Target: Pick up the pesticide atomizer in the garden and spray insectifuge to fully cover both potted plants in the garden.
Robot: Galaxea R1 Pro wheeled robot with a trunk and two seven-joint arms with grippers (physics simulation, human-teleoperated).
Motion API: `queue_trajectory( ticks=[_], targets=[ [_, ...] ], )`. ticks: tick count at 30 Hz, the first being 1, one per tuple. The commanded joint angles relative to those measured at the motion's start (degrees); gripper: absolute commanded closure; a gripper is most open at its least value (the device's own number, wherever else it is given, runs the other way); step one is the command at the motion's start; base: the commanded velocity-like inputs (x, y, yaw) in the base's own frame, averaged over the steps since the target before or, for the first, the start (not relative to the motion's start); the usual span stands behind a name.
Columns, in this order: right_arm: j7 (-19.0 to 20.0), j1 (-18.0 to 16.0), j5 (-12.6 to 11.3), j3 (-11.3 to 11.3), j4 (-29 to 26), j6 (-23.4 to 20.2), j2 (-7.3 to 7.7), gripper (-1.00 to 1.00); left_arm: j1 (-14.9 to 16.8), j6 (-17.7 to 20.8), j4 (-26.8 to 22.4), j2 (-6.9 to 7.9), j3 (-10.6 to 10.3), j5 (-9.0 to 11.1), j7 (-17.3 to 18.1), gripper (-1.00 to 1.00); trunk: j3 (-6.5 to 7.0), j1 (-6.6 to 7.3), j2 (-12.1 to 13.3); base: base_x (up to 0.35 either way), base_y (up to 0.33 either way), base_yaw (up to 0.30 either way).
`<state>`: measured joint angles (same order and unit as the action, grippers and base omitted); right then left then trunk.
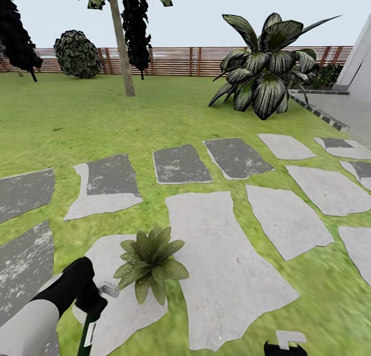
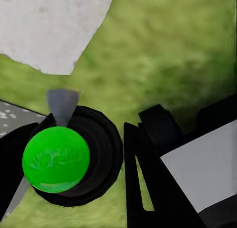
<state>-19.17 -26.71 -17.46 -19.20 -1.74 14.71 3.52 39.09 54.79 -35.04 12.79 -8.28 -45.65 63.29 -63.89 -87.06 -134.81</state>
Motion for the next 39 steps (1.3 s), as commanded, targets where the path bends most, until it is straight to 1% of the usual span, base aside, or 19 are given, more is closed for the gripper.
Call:
queue_trajectory(
  ticks=[1, 5, 13, 24, 28, 33, 35, 39],
  targets=[
    [-0.08, -0.01, -0.56, -0.49, -0.01, 0.14, 0.00, -1.00, 0.02, 0.32, -0.13, 0.02, -0.17, -0.51, 0.61, 1.00, -0.05, -0.01, -0.02, 0.175, -0.226, 0.040],
    [-0.08, -0.01, -0.54, -0.53, -0.01, 0.14, 0.00, -1.00, 0.02, 0.32, -0.20, 0.00, -0.17, -0.50, 0.61, 1.00, -0.05, -0.01, -0.02, 0.172, -0.228, 0.126],
    [-0.08, -0.01, -0.52, -0.49, -0.01, 0.14, 0.00, -1.00, 0.02, 0.37, -0.20, 0.04, -0.24, -0.73, 0.54, 1.00, -0.05, -0.01, -0.02, 0.142, -0.243, 0.265],
    [-0.08, -0.01, -0.56, -0.49, -0.01, 0.14, 0.00, -1.00, 0.11, 0.61, -0.20, 0.13, -0.16, -0.76, 0.43, 1.00, -0.05, -0.01, -0.02, 0.013, -0.270, 0.266],
    [-0.08, -0.01, -0.38, -0.49, 0.11, 0.15, 0.25, -1.00, 0.15, 0.62, -0.20, 0.13, -0.14, -0.74, 0.43, 1.00, -0.05, -0.01, -0.02, 0.062, -0.266, 0.041],
    [-0.08, -0.01, -0.21, -0.57, 0.21, 0.14, 0.52, -1.00, 0.20, 0.75, -0.20, 0.13, 0.00, -0.48, 0.52, 1.00, -0.05, -0.01, -0.02, 0.210, -0.197, 0.002],
    [-0.16, -0.01, -0.45, -0.57, 0.07, 0.22, 0.08, -1.00, 0.26, 0.92, -0.14, 0.37, -0.04, -0.72, 0.51, 1.00, -0.05, -0.01, -0.02, 0.038, -0.045, 0.000],
    [-0.17, -0.01, -0.49, -0.50, 0.00, 0.31, 0.02, -1.00, 0.20, 0.93, -0.12, 0.58, 0.01, -0.57, 0.52, 1.00, -0.05, -0.01, -0.02, 0.004, -0.005, 0.000]
  ],
)
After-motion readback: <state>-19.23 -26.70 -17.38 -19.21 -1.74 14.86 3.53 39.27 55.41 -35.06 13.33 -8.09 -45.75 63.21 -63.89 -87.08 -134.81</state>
